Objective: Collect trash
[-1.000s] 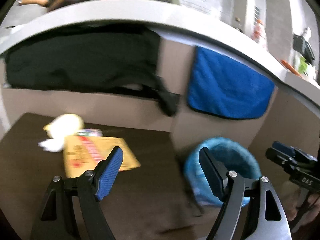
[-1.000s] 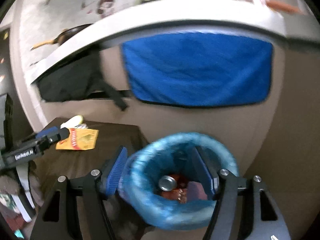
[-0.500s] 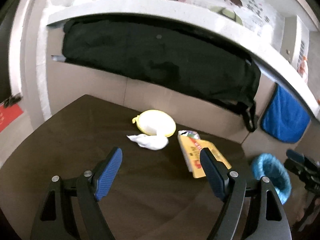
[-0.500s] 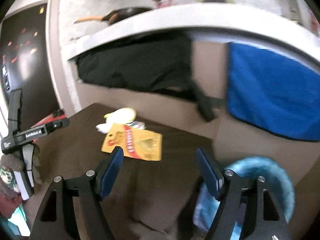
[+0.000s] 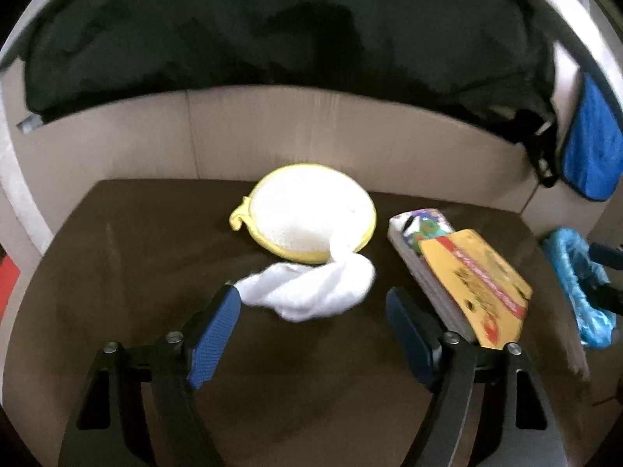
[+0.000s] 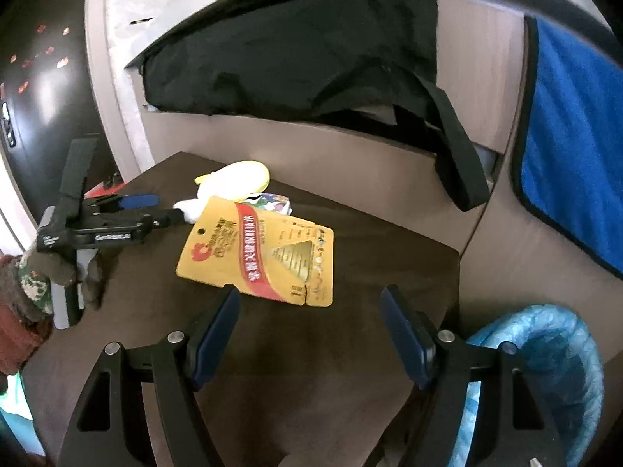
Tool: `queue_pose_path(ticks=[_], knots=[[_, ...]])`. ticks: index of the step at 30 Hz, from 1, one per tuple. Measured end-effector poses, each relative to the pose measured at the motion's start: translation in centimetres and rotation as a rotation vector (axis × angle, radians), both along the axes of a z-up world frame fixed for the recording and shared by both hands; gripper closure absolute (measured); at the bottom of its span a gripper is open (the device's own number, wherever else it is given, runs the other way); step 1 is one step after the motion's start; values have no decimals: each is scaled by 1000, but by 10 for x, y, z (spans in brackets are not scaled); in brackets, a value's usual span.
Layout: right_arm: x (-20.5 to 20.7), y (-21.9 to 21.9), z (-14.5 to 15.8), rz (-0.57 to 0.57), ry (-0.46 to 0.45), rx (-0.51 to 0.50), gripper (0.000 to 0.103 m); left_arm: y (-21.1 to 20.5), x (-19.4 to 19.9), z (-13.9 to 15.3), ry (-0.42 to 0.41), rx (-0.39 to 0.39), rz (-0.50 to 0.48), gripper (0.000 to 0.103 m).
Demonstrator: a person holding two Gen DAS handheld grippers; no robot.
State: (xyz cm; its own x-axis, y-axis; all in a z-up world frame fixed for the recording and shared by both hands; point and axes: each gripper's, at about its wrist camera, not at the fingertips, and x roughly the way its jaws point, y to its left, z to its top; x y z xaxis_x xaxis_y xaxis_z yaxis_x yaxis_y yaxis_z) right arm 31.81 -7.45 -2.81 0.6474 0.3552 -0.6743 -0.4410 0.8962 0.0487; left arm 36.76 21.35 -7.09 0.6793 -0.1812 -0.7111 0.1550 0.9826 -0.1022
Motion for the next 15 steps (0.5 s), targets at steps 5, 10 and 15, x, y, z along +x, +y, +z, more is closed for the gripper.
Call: queue_pose_path(ticks=[5, 10, 15], knots=[[15, 8, -5, 22, 16, 9, 31, -17, 19, -9, 61, 61, -52, 58], [27, 26, -5, 57, 31, 27, 31, -13, -4, -5, 56, 11, -11, 79], [45, 58, -4, 125, 39, 13, 31, 5, -62, 16, 4, -83, 95, 79]])
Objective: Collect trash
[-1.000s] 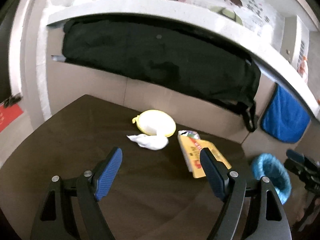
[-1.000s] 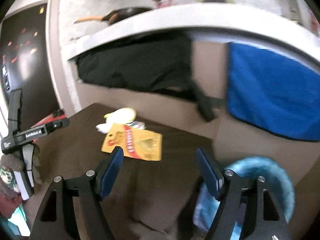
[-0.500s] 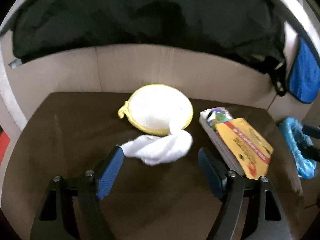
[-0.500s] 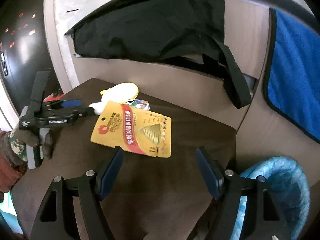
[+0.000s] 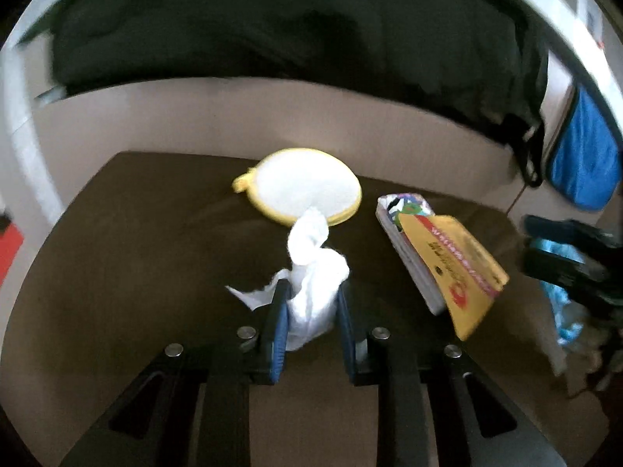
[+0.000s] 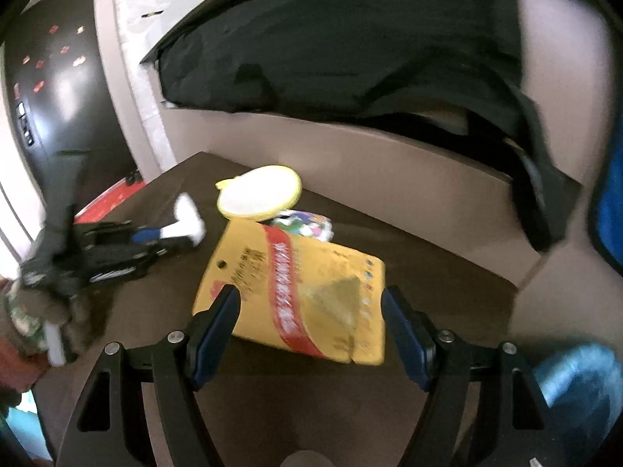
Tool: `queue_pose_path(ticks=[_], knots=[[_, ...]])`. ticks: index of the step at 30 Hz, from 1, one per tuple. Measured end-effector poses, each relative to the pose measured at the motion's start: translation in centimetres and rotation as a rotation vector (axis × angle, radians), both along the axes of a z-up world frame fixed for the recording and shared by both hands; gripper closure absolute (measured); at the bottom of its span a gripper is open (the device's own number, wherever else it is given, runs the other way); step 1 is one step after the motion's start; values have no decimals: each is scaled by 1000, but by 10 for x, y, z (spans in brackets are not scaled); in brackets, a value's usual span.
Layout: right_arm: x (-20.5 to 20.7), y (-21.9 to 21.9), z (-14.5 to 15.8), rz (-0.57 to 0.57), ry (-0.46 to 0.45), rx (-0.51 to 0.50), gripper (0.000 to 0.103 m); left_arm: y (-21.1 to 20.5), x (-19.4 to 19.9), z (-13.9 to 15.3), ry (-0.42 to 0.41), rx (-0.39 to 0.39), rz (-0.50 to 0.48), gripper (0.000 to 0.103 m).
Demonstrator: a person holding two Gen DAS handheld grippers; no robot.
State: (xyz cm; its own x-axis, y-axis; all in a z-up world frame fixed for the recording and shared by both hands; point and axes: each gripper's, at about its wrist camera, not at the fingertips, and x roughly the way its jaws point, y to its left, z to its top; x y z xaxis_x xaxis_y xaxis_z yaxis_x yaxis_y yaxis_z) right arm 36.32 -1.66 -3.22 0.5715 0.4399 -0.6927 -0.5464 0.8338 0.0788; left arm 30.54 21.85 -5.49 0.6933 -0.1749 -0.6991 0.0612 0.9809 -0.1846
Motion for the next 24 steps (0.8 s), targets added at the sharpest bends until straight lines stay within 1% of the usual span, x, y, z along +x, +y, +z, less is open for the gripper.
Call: queue_pose_path(ticks=[3, 5, 7, 9, 14, 18, 21, 24], knots=[[22, 17, -1, -10, 8, -9, 31, 12, -28, 5, -38, -91, 68, 79], [39, 27, -4, -27, 24, 3, 31, 18, -44, 4, -74, -129, 107, 79], [51, 36, -8, -38, 27, -10, 31, 26, -50, 1, -91, -161, 138, 79], [61, 44, -11, -29, 34, -16, 31, 38, -48, -1, -89, -202, 156, 79], [88, 44, -17, 3, 106, 7, 31, 50, -46, -5, -106, -235, 177, 79], [109, 36, -36, -8, 201, 8, 31, 56, -44, -9, -105, -244, 197, 79], [103, 21, -48, -21, 262, 55, 31, 61, -46, -8, -116, -263, 201, 79], [75, 9, -48, -7, 261, 82, 31, 65, -49, -5, -132, -262, 211, 79]])
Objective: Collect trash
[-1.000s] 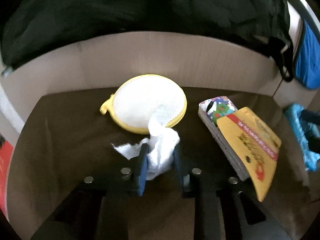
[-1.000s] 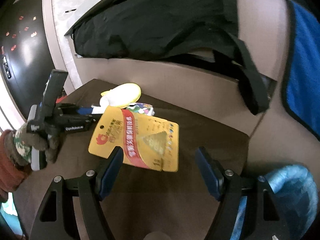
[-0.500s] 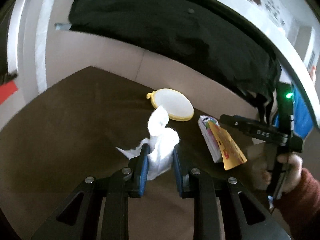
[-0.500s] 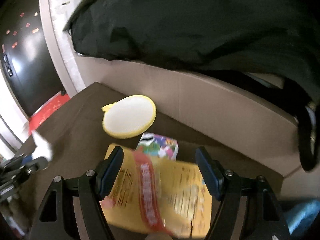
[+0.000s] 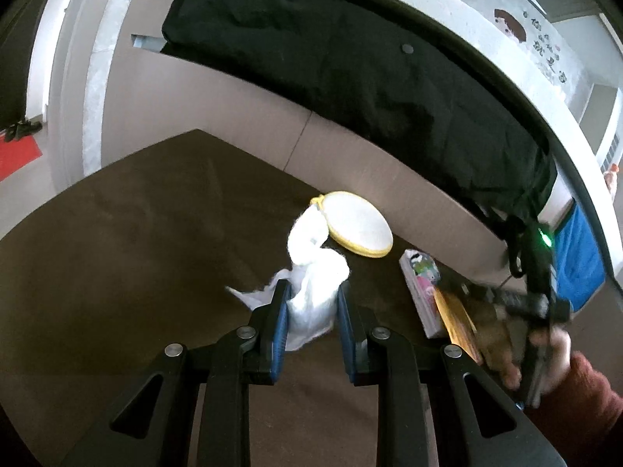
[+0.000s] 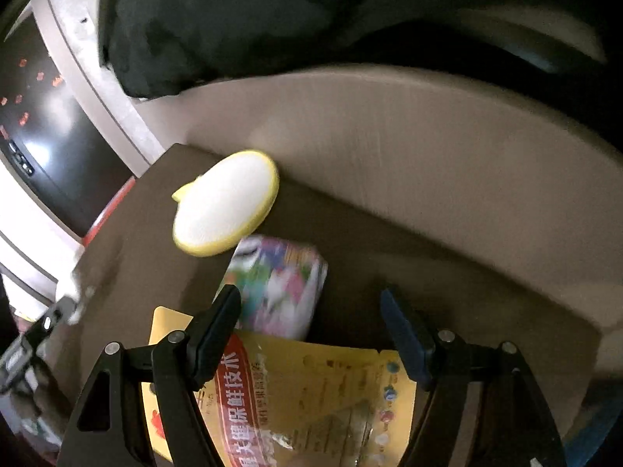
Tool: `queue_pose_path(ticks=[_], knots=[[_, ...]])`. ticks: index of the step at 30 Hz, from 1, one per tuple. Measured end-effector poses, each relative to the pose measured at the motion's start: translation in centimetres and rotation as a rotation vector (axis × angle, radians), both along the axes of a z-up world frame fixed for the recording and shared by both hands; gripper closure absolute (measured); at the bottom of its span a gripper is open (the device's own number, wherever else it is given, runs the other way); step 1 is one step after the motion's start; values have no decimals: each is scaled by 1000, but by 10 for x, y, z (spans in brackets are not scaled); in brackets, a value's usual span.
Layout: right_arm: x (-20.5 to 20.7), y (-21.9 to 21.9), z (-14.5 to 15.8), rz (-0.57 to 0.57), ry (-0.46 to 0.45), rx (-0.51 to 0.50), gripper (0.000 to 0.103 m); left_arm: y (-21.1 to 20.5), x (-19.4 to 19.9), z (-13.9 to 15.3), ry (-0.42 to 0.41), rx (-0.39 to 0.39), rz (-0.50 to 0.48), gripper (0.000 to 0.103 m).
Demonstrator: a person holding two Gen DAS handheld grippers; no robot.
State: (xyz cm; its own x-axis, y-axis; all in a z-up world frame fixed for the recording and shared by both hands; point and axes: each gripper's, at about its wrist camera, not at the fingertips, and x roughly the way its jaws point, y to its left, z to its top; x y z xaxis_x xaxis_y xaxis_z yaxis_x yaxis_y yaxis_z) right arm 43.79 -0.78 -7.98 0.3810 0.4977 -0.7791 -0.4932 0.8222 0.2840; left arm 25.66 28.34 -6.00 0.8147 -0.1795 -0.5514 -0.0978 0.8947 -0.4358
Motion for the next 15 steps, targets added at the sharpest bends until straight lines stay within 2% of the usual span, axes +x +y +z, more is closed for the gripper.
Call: queue_pose_path(ticks=[6, 11, 15], knots=[[-68, -8, 4, 83, -15, -26, 31, 2, -2, 0, -7, 3, 16, 79], [-120, -28, 28, 57, -199, -125, 31, -3, -9, 7, -16, 12, 18, 79], [-131, -45, 25, 28, -172, -148, 31, -13, -21, 12, -14, 23, 2, 79]])
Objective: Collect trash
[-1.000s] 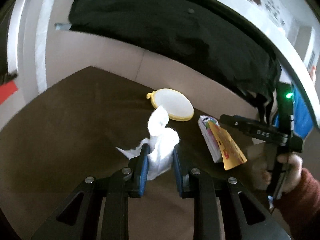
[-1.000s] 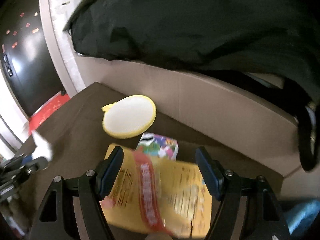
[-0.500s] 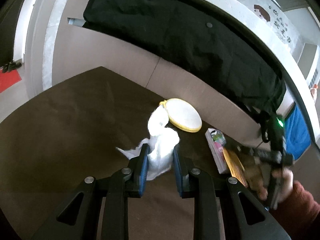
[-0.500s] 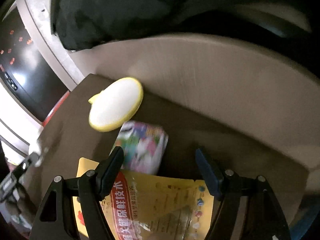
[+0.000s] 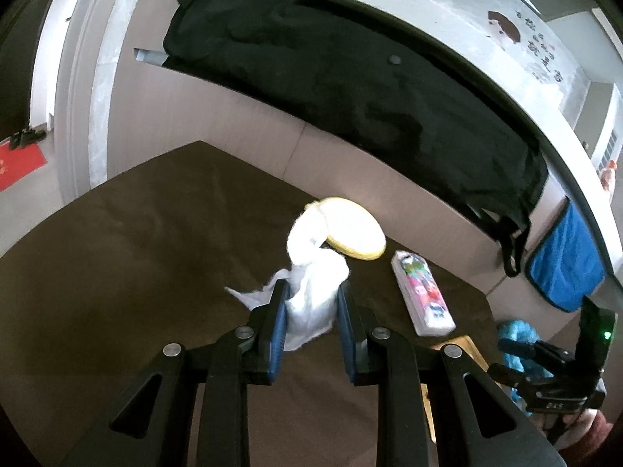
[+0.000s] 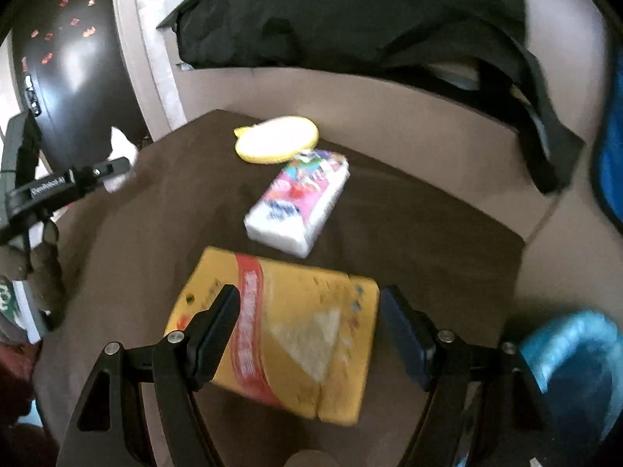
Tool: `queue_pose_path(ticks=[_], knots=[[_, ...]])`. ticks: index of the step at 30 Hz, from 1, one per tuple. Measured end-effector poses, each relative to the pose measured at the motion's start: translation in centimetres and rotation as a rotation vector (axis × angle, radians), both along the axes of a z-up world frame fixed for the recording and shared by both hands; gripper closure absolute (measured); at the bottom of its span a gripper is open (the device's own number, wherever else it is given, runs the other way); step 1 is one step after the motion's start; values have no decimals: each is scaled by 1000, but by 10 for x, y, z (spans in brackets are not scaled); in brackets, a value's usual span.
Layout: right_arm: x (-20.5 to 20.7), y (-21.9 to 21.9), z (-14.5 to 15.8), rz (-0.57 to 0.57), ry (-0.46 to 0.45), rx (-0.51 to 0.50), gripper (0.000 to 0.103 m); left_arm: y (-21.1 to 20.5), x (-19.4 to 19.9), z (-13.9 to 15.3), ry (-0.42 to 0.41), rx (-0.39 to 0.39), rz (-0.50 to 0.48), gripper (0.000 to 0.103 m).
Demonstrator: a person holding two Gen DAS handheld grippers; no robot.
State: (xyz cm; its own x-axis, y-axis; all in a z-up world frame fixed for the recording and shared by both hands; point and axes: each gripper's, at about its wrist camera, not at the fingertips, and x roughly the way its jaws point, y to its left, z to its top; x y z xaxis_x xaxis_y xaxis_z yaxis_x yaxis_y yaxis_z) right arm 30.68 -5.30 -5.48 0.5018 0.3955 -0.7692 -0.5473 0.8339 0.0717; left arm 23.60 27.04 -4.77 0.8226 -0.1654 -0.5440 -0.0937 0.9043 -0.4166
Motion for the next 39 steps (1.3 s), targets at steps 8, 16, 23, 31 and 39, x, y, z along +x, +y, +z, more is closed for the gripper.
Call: queue_pose_path(ticks=[8, 16, 23, 31, 39], knots=[[-4, -4, -23, -58, 156, 56, 27, -16, -16, -1, 34, -21, -26, 79], [-2, 56, -27, 11, 172, -26, 12, -16, -23, 4, 26, -3, -16, 79], [11, 100, -35, 35, 130, -167, 1, -8, -26, 2, 27, -15, -10, 79], [21, 113, -38, 2, 143, -206, 0, 9, -33, 1, 25, -38, 20, 79], [12, 137, -39, 53, 116, -205, 1, 15, -38, 0, 21, -54, 29, 79]])
